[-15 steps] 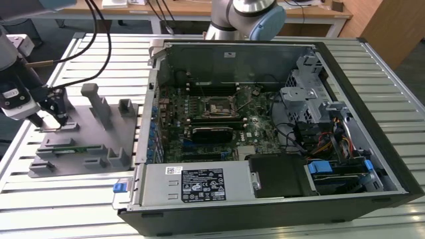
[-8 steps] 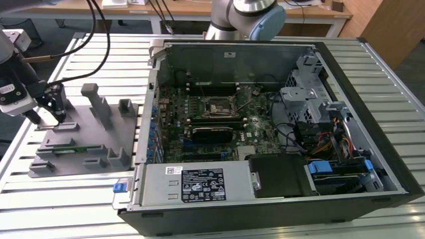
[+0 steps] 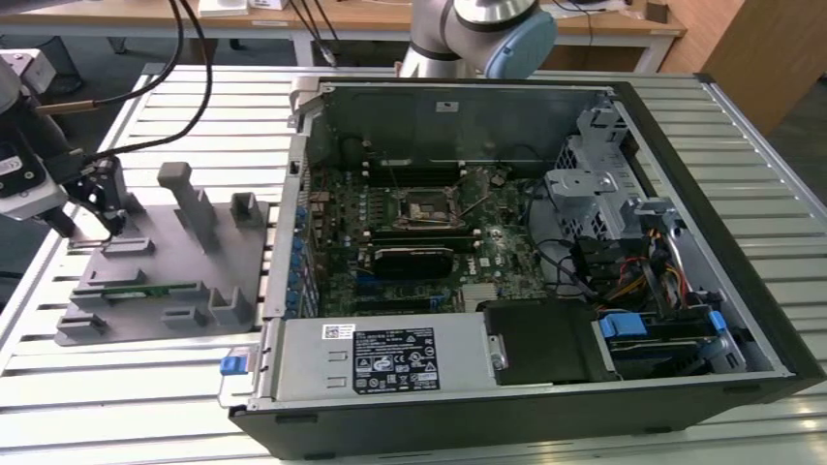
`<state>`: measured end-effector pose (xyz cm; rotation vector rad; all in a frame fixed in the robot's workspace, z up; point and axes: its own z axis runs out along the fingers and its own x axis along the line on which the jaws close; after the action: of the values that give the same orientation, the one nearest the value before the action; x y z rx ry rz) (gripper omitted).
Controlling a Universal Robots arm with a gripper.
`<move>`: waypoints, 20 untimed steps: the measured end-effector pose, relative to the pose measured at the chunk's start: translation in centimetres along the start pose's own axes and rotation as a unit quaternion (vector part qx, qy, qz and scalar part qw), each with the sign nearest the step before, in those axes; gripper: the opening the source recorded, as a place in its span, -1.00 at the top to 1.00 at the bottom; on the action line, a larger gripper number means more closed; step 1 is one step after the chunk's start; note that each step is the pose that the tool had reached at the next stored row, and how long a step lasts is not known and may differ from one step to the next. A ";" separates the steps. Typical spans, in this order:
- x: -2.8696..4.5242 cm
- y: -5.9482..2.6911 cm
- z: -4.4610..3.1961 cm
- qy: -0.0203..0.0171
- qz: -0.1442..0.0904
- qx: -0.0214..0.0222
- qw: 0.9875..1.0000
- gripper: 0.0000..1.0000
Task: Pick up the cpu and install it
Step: 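Pick up the cpu and move it towards the insertion slot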
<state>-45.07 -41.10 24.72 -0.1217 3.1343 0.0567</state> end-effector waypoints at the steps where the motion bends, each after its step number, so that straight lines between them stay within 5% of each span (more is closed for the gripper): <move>1: 0.00 0.00 -0.06 0.000 0.000 0.000 1.000 -0.06; 20: -0.01 0.07 -1.91 0.000 0.000 -0.002 1.000 -0.06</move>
<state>-45.08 -41.10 26.63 -0.1217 3.1340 0.0625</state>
